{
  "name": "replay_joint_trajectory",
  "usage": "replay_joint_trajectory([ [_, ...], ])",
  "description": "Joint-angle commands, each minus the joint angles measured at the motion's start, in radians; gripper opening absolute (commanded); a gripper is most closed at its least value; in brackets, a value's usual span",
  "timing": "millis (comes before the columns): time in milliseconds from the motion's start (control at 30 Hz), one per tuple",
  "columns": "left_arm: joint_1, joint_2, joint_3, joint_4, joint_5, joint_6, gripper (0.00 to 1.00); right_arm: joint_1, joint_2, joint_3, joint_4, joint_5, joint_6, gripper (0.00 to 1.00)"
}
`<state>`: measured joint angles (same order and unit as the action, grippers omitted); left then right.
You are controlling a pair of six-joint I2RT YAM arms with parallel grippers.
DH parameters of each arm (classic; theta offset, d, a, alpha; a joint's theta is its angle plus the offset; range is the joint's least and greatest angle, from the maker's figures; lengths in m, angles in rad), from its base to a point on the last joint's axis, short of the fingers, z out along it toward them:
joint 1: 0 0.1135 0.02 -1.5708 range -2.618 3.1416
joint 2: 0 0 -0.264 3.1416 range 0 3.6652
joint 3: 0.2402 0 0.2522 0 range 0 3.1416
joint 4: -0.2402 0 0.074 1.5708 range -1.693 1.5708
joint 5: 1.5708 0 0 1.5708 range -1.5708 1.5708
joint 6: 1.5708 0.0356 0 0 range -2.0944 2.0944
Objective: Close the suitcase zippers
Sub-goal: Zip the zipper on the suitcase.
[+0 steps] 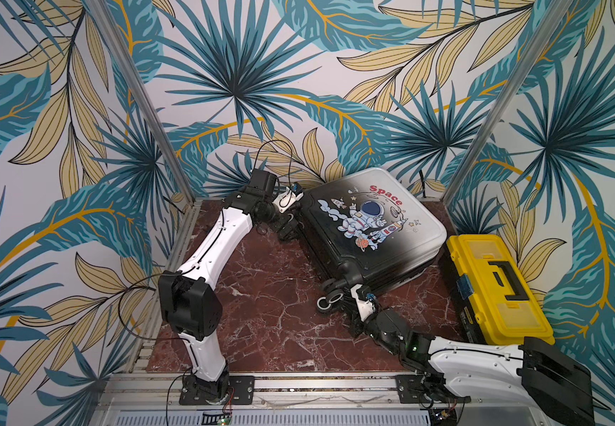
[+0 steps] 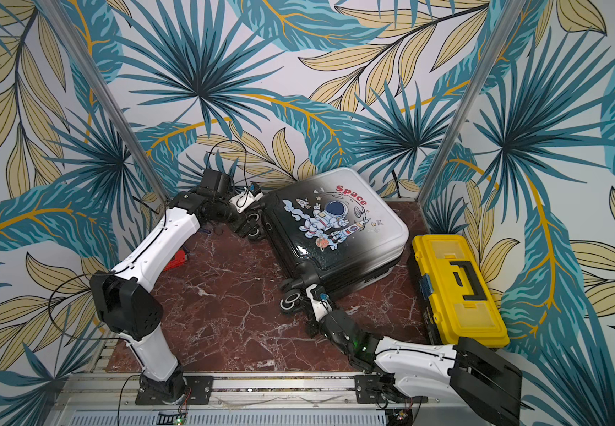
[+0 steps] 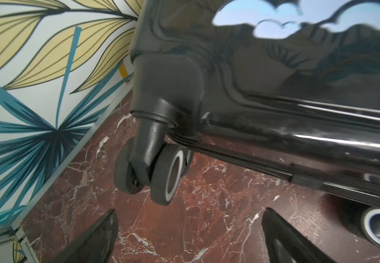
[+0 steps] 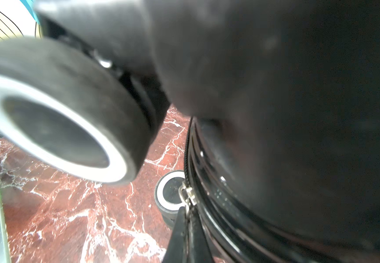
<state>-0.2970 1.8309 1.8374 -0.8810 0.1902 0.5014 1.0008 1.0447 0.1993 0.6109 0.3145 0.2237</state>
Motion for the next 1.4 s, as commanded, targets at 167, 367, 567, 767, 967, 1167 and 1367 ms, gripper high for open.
replay_joint_trajectory([
  [167, 0.059, 0.093, 0.083, 0.017, 0.162, 0.052, 0.94, -0.023, -0.089, 0.012, -0.096, 0.040, -0.012, 0.00],
  [367, 0.070, 0.150, 0.129, 0.017, 0.192, 0.050, 0.86, -0.031, -0.107, 0.012, -0.111, 0.034, -0.015, 0.00],
  [567, 0.076, 0.213, 0.191, 0.017, 0.132, 0.041, 0.76, -0.033, -0.111, 0.011, -0.118, 0.027, -0.011, 0.00],
  [767, 0.083, 0.228, 0.197, 0.016, 0.132, 0.057, 0.68, -0.034, -0.123, 0.011, -0.129, 0.023, -0.013, 0.00],
  [967, 0.082, 0.217, 0.171, 0.016, 0.153, 0.073, 0.53, -0.034, -0.126, 0.016, -0.134, 0.022, -0.016, 0.00],
  [1167, 0.083, 0.190, 0.146, 0.016, 0.175, 0.050, 0.21, -0.034, -0.099, 0.040, -0.152, -0.003, -0.031, 0.00],
  [1367, 0.081, 0.077, 0.017, 0.015, 0.205, 0.001, 0.10, -0.034, -0.095, 0.048, -0.121, -0.013, -0.028, 0.00],
])
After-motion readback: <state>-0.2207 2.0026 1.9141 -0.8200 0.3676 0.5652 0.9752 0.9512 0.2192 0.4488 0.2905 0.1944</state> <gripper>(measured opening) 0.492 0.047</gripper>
